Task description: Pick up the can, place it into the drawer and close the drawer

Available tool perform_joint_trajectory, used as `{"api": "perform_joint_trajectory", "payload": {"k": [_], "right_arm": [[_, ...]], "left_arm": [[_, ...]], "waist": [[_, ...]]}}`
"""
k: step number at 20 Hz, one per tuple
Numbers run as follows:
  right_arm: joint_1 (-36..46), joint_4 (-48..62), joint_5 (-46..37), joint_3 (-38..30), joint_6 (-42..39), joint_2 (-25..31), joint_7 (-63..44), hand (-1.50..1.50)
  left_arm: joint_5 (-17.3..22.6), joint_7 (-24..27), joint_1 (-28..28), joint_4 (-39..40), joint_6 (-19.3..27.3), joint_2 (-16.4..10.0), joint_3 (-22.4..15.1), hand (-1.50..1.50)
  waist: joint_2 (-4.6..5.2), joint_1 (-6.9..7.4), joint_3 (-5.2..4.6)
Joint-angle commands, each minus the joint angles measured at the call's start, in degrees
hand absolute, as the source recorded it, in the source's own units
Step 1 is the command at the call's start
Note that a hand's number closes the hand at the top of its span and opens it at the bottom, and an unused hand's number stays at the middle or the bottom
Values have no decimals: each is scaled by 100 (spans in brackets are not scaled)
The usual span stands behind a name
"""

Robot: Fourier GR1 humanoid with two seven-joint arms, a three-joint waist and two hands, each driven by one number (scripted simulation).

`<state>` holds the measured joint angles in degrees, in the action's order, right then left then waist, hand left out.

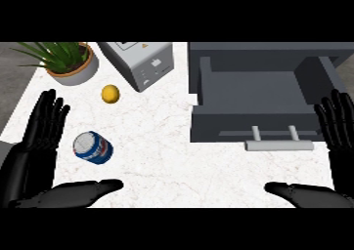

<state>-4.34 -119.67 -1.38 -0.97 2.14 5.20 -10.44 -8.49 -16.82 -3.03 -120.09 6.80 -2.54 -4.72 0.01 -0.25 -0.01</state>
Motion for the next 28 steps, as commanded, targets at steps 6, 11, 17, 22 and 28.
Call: {"api": "perform_joint_trajectory", "payload": {"k": [6,11,17,22,28], "right_arm": [[-712,-158,136,-180,-250,-54,128,-150],[-650,-171,152,-213,-247,-175,131,-150],[-808,-78,700,-799,-734,98,397,-150],[-888,87,647,-972,-877,83,578,-150],[-1088,157,423,-841,-963,-139,816,-150]], "left_arm": [[-533,-1126,127,-514,226,166,-287,-150],[-154,-1530,101,-837,201,139,46,-150],[40,-394,-49,263,183,140,439,-150],[136,-500,-70,212,62,79,518,-150],[14,-99,174,905,226,191,486,-150]], "waist": [[-6,5,2],[-5,22,1],[-2,12,0],[-5,14,0],[-4,10,1]]}}
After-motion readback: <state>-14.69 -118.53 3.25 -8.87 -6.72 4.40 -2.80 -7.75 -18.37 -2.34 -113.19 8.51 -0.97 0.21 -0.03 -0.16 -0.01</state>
